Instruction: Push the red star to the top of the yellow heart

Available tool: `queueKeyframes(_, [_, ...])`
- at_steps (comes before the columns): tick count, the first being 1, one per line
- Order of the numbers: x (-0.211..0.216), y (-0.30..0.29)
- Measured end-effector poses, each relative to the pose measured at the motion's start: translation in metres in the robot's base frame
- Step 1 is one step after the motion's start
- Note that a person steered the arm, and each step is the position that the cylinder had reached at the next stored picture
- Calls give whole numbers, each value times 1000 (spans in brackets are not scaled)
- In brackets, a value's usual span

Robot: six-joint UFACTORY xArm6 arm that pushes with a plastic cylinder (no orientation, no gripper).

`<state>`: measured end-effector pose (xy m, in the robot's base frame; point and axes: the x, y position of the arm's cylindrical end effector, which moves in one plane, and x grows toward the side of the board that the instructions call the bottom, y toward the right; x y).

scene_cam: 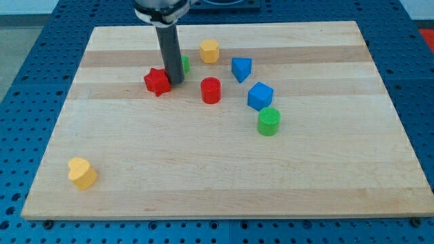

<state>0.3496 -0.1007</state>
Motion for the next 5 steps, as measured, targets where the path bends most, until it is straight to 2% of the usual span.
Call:
queueKeyframes(2, [0, -16])
queueKeyframes(5, [35, -97])
